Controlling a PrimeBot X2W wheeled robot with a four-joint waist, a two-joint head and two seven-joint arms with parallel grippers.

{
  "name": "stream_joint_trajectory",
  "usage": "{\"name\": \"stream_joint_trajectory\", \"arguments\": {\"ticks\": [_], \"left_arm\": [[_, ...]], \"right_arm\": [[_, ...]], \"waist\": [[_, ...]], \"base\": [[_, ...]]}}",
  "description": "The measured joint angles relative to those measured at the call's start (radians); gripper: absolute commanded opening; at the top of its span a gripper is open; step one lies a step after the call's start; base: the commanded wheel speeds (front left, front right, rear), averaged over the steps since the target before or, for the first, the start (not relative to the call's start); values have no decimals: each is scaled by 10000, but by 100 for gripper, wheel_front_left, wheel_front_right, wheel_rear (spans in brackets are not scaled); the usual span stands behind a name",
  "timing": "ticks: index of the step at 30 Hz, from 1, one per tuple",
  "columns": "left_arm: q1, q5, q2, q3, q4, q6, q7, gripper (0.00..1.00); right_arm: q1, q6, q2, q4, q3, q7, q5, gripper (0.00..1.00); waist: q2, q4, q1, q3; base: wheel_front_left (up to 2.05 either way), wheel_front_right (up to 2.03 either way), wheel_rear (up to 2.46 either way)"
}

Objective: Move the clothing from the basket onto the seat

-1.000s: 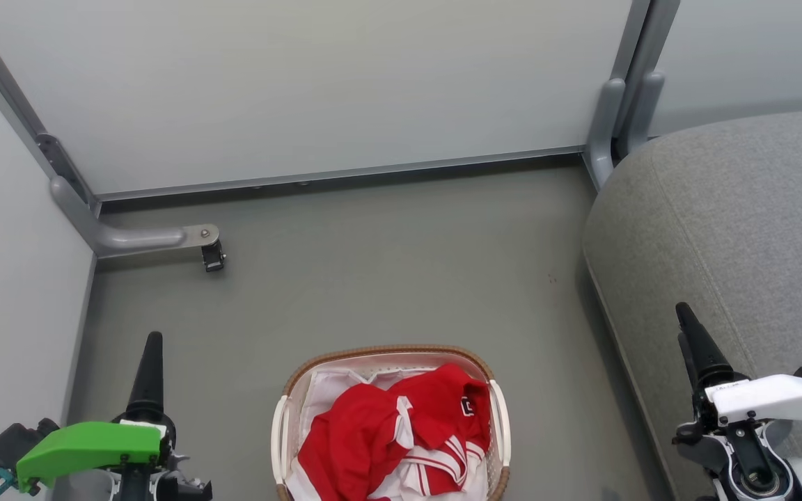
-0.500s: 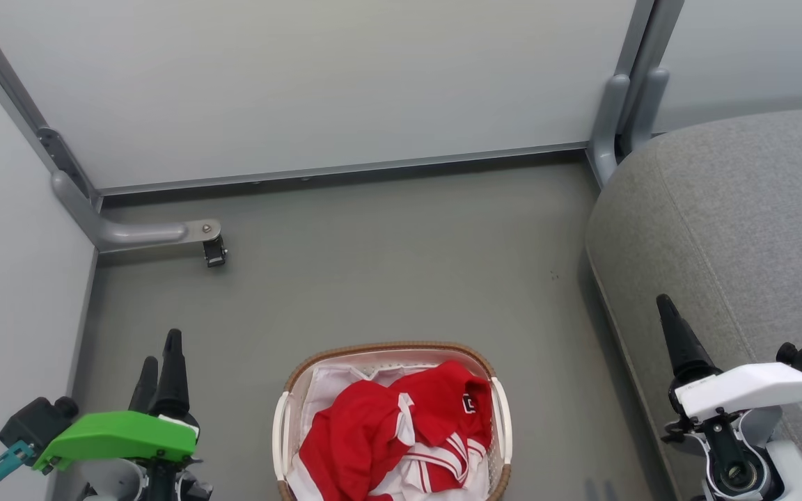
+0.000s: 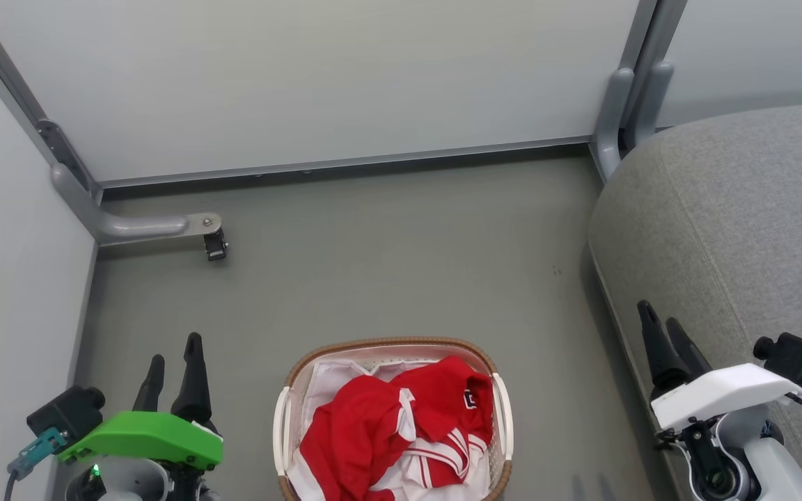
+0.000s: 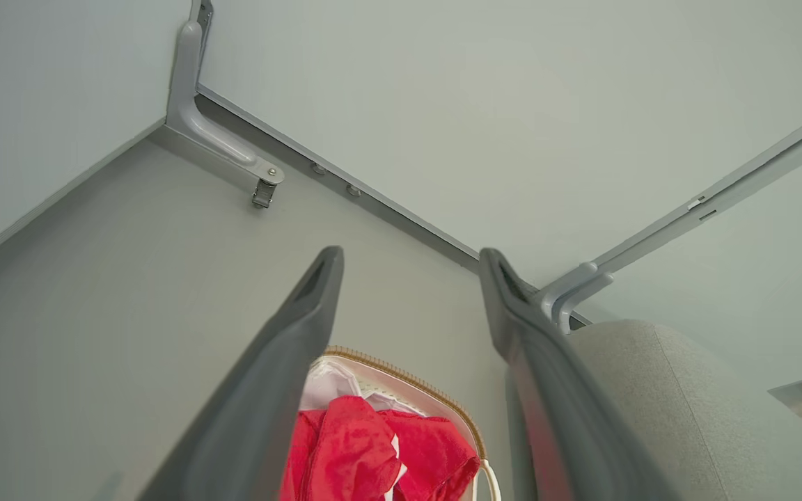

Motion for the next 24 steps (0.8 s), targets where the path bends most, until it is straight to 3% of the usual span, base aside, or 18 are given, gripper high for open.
{"name": "stream_joint_trajectory", "arguments": {"ticks": [24], "left_arm": [[4, 2905, 100, -953, 234, 700, -694, 100]], "right_arm": [[-121, 0, -138, 506, 506, -704, -2947, 100]], "waist": [[0, 50, 0, 198]], "base": [[0, 0, 0]]}}
